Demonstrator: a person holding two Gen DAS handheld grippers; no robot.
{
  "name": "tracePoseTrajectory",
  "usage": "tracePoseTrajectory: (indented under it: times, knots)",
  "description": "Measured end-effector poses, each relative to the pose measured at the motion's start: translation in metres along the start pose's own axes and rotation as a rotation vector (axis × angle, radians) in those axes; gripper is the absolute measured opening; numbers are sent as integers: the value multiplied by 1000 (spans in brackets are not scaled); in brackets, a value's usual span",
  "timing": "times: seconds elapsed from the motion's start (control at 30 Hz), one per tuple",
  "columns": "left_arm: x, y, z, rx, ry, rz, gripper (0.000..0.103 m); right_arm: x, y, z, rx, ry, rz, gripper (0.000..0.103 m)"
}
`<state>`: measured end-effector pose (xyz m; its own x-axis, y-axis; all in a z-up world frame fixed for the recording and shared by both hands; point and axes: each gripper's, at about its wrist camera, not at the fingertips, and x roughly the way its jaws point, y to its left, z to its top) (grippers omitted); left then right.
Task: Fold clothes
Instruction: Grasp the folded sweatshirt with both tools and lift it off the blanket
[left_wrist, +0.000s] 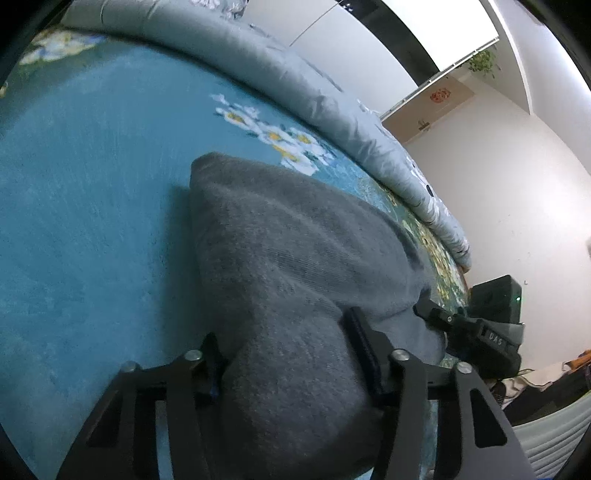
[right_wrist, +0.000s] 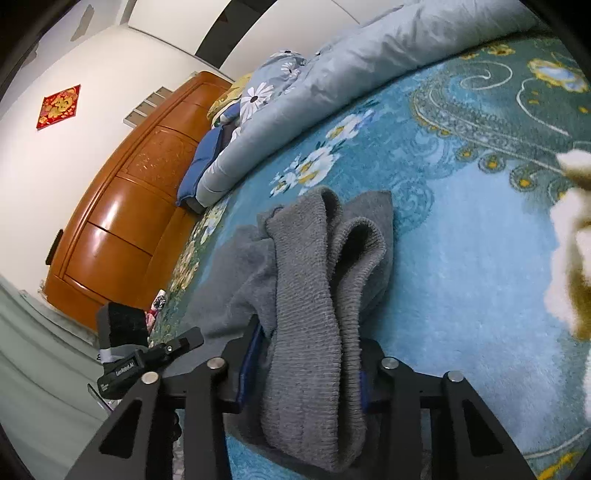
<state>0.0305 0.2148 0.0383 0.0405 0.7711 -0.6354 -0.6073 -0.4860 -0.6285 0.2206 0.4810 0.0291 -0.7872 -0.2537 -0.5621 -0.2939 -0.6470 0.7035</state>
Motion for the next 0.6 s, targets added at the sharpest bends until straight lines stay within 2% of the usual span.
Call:
tracePoseTrajectory:
  times: [0.23, 0.6]
  knots:
    - [-29, -19, -18, 34, -51, 0, 48, -21, 24, -5, -49, -4, 6, 36]
    - [-70, -45, -58, 52, -88, -20, 48, -58, 58, -40, -96, 5, 9, 36]
